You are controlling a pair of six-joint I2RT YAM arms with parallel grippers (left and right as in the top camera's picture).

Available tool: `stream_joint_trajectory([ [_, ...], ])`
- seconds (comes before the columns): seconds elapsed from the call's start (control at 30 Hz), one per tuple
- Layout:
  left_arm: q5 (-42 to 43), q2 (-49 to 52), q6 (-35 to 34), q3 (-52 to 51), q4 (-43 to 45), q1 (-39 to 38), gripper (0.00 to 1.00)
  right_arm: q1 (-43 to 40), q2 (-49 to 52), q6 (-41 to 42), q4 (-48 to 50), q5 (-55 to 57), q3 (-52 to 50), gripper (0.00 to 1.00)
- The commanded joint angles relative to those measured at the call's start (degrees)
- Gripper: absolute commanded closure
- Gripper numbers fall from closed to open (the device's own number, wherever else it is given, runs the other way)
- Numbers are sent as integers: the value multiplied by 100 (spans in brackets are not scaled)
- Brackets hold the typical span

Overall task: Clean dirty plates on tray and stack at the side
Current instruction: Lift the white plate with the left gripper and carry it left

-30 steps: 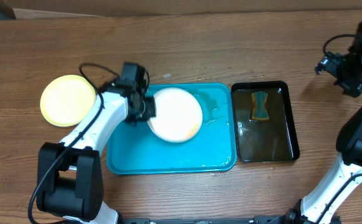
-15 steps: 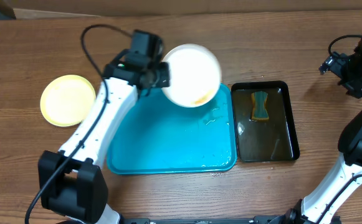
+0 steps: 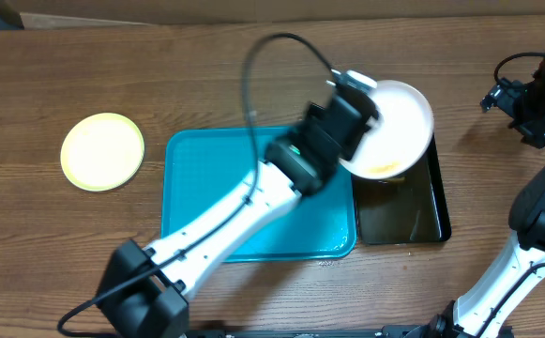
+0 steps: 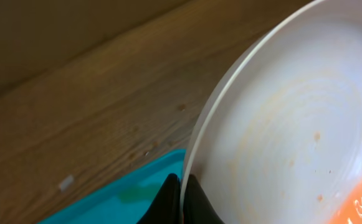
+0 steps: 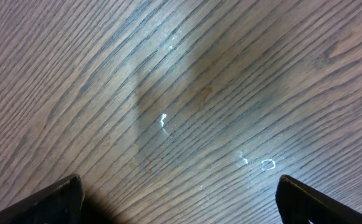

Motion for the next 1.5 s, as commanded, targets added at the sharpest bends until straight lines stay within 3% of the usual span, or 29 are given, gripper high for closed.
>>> stream_joint_trajectory([
  [0.0, -1403, 160, 828, 151, 227, -485, 96, 15, -57, 26, 22, -26, 48, 0],
  [0.27, -3788, 315, 2935, 151, 1738, -1545, 96, 20, -57, 24, 22, -26, 48, 0],
  [0.5, -4367, 315, 4354, 153, 3156, -1867, 96, 20, -57, 24, 22, -26, 48, 0],
  [0.63, -4365, 315, 4030, 146, 3171, -1853, 96, 20, -57, 24, 22, -26, 48, 0],
  [0.83, -4065, 315, 2356, 140, 2184, -1720, 96, 20, -57, 24, 22, -26, 48, 0],
  [0.97, -2955, 315, 1117, 140, 1088, -1491, 96, 20, -57, 26, 76, -26, 48, 0],
  [1.1, -922, 315, -63, 142, 337, -815, 96, 20, -57, 26, 173, -26, 48, 0],
  [1.3, 2190, 315, -909, 153, -260, 866, 96, 20, -57, 26, 203, -26, 48, 0],
  [1.47, 3390, 315, -1266, 153, -992, 2761, 96, 20, -57, 26, 219, -26, 48, 0],
])
